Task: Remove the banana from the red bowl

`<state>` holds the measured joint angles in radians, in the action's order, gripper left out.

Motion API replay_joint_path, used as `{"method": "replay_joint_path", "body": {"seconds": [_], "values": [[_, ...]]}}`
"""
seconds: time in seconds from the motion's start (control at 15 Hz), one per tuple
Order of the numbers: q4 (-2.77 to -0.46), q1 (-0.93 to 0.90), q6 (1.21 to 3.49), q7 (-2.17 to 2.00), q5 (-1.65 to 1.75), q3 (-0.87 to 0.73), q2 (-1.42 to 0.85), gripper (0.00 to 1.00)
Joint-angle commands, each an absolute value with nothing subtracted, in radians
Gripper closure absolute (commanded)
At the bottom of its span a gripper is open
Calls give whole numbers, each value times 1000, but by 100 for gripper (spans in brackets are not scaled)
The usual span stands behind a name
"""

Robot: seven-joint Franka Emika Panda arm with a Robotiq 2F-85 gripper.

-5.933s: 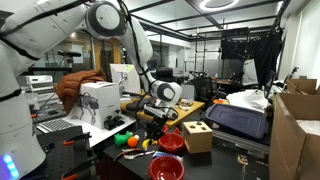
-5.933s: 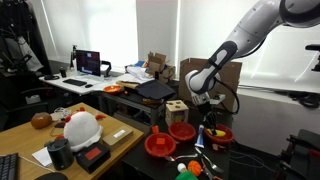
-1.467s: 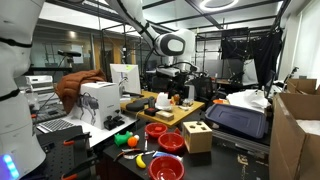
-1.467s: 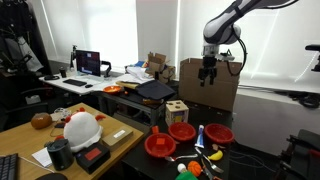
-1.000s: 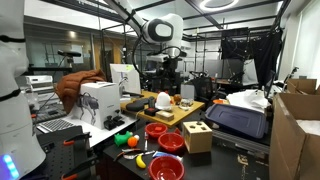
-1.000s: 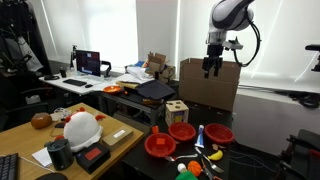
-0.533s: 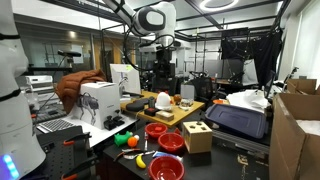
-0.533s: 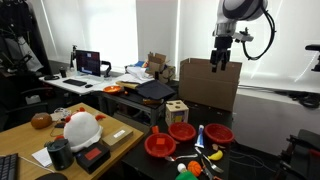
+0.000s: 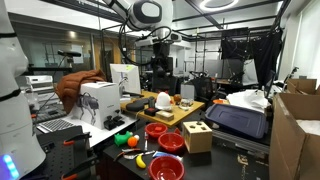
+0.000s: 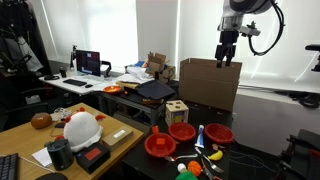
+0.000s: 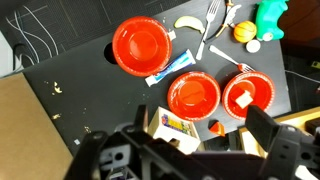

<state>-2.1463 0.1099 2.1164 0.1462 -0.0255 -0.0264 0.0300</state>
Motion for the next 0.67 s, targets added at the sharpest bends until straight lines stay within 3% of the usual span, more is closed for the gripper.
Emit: {"method": "replay_joint_path", "body": {"seconds": [0.0, 0.6], "values": [[-2189, 97, 2076, 167, -28, -48, 108, 0], [-2179, 93, 2064, 152, -24, -56, 106, 0]]}}
